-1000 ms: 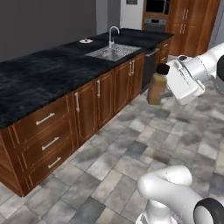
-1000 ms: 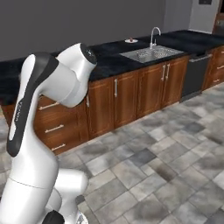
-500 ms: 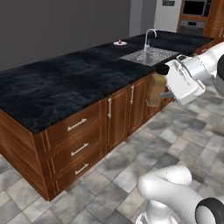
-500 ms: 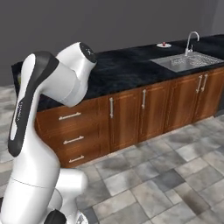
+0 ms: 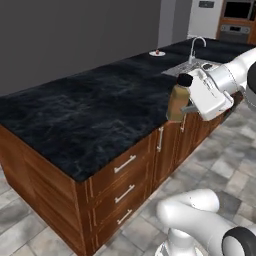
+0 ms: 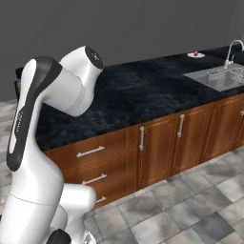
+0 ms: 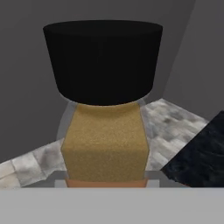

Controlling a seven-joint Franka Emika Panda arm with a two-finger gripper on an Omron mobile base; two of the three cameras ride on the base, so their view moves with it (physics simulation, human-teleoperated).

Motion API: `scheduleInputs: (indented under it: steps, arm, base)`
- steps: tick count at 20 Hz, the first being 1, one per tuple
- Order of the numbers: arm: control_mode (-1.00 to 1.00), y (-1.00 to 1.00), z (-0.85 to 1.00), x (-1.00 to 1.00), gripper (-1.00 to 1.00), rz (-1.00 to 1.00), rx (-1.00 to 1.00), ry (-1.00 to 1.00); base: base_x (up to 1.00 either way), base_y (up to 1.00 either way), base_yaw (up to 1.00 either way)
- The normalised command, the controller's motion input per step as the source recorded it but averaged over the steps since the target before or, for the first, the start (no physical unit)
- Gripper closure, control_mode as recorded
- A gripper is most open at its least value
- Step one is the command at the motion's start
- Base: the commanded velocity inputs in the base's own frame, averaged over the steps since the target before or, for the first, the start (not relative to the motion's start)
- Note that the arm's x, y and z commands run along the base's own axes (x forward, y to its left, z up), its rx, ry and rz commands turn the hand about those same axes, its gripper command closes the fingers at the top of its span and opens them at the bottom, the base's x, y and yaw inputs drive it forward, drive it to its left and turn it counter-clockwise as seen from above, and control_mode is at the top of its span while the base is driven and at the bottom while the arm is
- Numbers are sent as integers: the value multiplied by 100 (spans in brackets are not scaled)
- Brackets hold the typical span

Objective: Take the cinnamon bottle from the cabinet and place it on the dining table, next to the plate with the cupcake. Then take the chocolate from the dining counter and place it on the cupcake plate.

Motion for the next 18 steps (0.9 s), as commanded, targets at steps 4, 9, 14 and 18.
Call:
scheduleInputs:
  steps: [4,9,14,18]
  arm:
    - [100,0,0,0,100,0,0,0]
    - [100,0,0,0,100,0,0,0]
    - [100,0,0,0,100,0,0,0]
    - [100,0,0,0,100,0,0,0]
  base:
    - [49,90,0]
    - [7,92,-3]
    - [-13,92,-2]
    - [-28,93,0]
